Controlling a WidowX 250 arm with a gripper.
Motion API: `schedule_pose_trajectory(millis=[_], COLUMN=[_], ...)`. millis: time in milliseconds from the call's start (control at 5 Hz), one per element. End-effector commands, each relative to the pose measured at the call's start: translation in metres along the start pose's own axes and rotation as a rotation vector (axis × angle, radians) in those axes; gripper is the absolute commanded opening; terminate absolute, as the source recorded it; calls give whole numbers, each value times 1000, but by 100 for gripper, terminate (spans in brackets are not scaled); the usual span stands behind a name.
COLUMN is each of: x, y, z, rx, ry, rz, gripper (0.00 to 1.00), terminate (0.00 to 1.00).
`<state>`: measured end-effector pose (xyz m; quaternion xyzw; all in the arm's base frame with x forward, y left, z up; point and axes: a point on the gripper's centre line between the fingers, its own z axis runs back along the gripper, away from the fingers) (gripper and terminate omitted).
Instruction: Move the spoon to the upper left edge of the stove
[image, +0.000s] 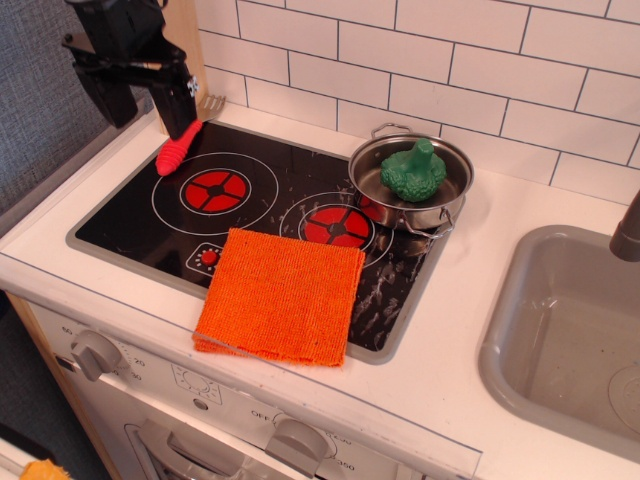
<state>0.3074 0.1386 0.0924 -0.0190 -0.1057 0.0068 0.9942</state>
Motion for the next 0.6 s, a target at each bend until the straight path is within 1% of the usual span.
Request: schedule_pose_trajectory(millis=[0,200,400], x=[-7,-7,-7], y=[-22,-22,-22], z=[9,9,9], rx=[33,33,33], ry=[24,24,24], rz=[-80,-80,-80], gripper=[100,100,100], terminate=[0,0,100])
